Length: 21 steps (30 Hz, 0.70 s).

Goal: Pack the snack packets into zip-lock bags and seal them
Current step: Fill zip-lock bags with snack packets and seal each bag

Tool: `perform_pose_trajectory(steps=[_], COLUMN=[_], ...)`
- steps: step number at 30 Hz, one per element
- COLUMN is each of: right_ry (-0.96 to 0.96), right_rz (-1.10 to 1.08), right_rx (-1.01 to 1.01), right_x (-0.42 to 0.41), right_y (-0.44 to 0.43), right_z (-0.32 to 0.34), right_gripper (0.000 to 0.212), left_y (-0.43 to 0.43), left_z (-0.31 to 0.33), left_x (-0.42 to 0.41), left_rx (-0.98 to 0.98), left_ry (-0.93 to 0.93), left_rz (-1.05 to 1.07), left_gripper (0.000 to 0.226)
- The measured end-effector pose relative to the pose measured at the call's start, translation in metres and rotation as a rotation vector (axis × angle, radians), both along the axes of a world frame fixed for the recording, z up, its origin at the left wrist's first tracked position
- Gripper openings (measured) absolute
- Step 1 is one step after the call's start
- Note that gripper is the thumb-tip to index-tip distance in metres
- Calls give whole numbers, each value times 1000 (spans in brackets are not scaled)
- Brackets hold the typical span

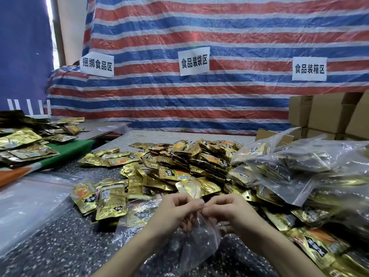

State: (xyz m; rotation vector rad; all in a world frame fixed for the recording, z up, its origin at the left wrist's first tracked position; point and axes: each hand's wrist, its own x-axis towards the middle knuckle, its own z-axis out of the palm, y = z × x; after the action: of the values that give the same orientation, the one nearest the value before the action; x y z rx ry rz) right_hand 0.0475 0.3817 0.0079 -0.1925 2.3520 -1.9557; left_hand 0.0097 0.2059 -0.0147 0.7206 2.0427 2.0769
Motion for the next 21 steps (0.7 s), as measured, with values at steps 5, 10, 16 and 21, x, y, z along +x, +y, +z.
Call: perform_pose_trajectory(steps=[5,10,16,21], right_ry=[-190,-157,26,343], right_rz=[-42,-307,-113,-358], right_rx=[-155,-486,-579,46], right_x=[-1,-11,-8,-16], right_y=[1,15,6,1], right_z=[3,1,0,-15], right_gripper=[11,14,33,6], left_y=[-2,-18,-22,-30], left_z=[0,13,13,14], left_x=[-3,-12,-15,-23], left_rx=[48,367,543,620], left_ry=[-41,-121,-71,-152], left_rz=[-15,145,130,136], left_gripper=[19,21,6,28])
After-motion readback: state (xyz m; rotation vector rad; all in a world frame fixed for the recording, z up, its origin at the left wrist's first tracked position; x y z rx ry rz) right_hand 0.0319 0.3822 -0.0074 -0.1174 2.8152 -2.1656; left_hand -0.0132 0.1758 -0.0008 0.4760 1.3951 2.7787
